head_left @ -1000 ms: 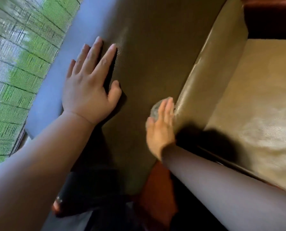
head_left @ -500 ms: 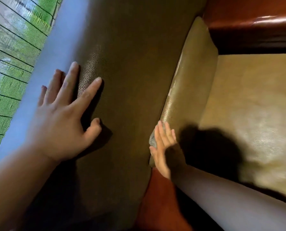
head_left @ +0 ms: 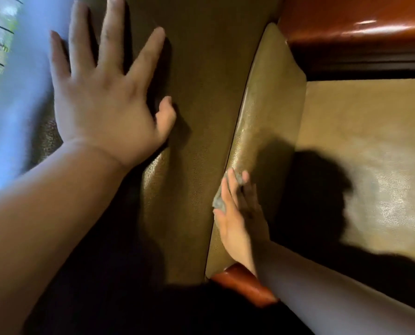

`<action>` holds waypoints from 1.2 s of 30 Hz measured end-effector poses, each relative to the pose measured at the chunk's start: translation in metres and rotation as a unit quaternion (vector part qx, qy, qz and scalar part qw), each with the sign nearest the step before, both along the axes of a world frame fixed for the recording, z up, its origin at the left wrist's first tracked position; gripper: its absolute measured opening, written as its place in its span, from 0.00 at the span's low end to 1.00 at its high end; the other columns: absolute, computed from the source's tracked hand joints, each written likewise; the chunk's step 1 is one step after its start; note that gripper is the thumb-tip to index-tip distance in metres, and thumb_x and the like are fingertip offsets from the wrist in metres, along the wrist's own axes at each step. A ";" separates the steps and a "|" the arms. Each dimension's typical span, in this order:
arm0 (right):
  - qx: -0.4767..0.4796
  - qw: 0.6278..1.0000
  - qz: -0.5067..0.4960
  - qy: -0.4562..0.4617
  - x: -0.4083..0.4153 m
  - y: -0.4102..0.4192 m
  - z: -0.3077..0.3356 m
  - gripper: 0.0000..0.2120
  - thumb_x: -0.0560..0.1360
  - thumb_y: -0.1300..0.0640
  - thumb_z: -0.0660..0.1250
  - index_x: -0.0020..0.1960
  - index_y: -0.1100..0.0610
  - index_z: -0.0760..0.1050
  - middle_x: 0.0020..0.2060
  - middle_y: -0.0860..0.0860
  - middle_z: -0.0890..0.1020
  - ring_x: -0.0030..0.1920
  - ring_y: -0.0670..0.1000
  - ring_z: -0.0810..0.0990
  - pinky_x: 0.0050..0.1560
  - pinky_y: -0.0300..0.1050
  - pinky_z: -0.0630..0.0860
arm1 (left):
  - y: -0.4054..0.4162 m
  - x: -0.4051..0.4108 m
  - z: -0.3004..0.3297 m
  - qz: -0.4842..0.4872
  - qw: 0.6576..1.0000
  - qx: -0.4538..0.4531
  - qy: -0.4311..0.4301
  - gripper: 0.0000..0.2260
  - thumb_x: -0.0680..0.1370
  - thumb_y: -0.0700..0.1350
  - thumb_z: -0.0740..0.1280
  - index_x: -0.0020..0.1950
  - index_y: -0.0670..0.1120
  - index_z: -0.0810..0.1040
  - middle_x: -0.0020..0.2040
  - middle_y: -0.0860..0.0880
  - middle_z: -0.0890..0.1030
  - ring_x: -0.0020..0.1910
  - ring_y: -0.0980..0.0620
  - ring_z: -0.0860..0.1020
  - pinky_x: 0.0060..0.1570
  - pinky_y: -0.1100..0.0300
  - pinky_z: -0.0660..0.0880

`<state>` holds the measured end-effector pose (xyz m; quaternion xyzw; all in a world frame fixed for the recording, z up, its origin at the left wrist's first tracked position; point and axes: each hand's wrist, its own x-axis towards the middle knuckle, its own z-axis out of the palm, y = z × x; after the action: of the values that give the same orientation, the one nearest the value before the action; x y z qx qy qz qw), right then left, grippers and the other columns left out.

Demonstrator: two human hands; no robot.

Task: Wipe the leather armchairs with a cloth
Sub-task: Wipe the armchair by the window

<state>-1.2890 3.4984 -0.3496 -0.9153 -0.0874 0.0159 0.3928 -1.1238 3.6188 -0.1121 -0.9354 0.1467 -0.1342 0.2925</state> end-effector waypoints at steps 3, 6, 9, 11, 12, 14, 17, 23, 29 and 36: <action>0.022 0.999 -0.048 -0.014 0.072 -0.013 -0.004 0.32 0.82 0.49 0.52 0.80 0.67 0.61 0.80 0.63 0.63 0.81 0.68 0.58 0.79 0.68 0.58 | 0.004 -0.003 -0.006 -0.064 0.998 0.011 0.020 0.29 0.81 0.61 0.57 0.83 0.56 0.65 0.86 0.45 0.57 0.83 0.33 0.56 0.78 0.31 0.52; -0.015 0.988 -0.150 0.013 0.165 -0.035 -0.006 0.30 0.85 0.48 0.48 0.81 0.62 0.61 0.82 0.60 0.60 0.82 0.65 0.55 0.82 0.62 0.51 | 0.005 0.001 -0.014 -0.172 0.981 0.057 0.069 0.24 0.84 0.59 0.58 0.76 0.51 0.76 0.82 0.46 0.68 0.82 0.36 0.62 0.79 0.30 0.52; -0.034 0.987 -0.159 0.009 0.180 -0.039 -0.008 0.29 0.85 0.47 0.48 0.82 0.60 0.60 0.83 0.57 0.58 0.83 0.63 0.52 0.82 0.61 0.50 | 0.004 0.005 -0.019 -0.195 0.975 0.064 0.085 0.26 0.83 0.62 0.60 0.75 0.50 0.78 0.79 0.46 0.72 0.81 0.37 0.64 0.78 0.29 0.52; -0.002 0.992 -0.119 -0.032 0.132 -0.030 -0.008 0.29 0.85 0.50 0.51 0.82 0.64 0.60 0.82 0.59 0.59 0.83 0.64 0.52 0.80 0.65 0.54 | 0.003 0.006 -0.019 -0.188 0.977 0.064 0.078 0.27 0.82 0.63 0.60 0.76 0.50 0.78 0.80 0.46 0.72 0.82 0.37 0.64 0.78 0.28 0.52; 0.001 0.995 -0.089 -0.043 0.098 -0.024 -0.007 0.30 0.85 0.51 0.52 0.82 0.65 0.58 0.82 0.60 0.59 0.83 0.64 0.51 0.80 0.66 0.56 | 0.003 0.005 -0.019 -0.183 0.978 0.065 0.078 0.28 0.82 0.64 0.60 0.76 0.50 0.77 0.80 0.46 0.71 0.81 0.37 0.64 0.78 0.28 0.51; -0.002 0.999 -0.038 -0.038 0.054 -0.019 -0.007 0.31 0.84 0.50 0.54 0.83 0.64 0.56 0.83 0.58 0.58 0.83 0.62 0.51 0.80 0.63 0.57 | 0.002 0.004 -0.019 -0.178 0.979 0.066 0.076 0.28 0.82 0.64 0.60 0.76 0.50 0.77 0.80 0.46 0.71 0.81 0.36 0.64 0.78 0.28 0.51; 0.012 0.999 -0.036 -0.028 0.102 -0.029 -0.010 0.28 0.84 0.56 0.58 0.81 0.65 0.59 0.81 0.61 0.61 0.82 0.66 0.55 0.81 0.64 0.55 | 0.003 0.004 -0.022 -0.181 0.978 0.071 0.074 0.28 0.81 0.64 0.60 0.76 0.50 0.76 0.80 0.46 0.71 0.82 0.36 0.63 0.78 0.28 0.51; -0.007 0.988 -0.148 0.047 0.230 -0.059 0.000 0.29 0.86 0.48 0.48 0.84 0.59 0.55 0.84 0.55 0.54 0.83 0.61 0.49 0.82 0.57 0.47 | 0.003 0.006 -0.025 -0.164 0.979 0.089 0.078 0.31 0.82 0.65 0.57 0.80 0.51 0.72 0.83 0.45 0.67 0.84 0.35 0.57 0.77 0.27 0.44; -0.003 0.999 -0.019 -0.043 0.091 -0.034 -0.006 0.29 0.86 0.50 0.48 0.79 0.68 0.62 0.80 0.62 0.61 0.82 0.66 0.51 0.80 0.63 0.54 | 0.001 0.008 -0.026 -0.156 0.980 0.098 0.078 0.32 0.80 0.65 0.59 0.80 0.50 0.72 0.83 0.44 0.66 0.84 0.35 0.56 0.76 0.25 0.42; -0.027 0.992 -0.120 0.011 0.259 -0.069 -0.008 0.28 0.85 0.49 0.51 0.81 0.61 0.63 0.82 0.56 0.62 0.81 0.65 0.56 0.80 0.61 0.54 | 0.000 0.010 -0.031 -0.160 0.979 0.111 0.068 0.32 0.80 0.64 0.60 0.79 0.49 0.73 0.83 0.43 0.66 0.83 0.33 0.56 0.76 0.24 0.43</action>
<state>-1.0299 3.4290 -0.3578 -0.9291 0.0276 -0.0185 0.3684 -1.1138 3.6188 -0.1426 -0.8686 0.3275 -0.0985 0.3585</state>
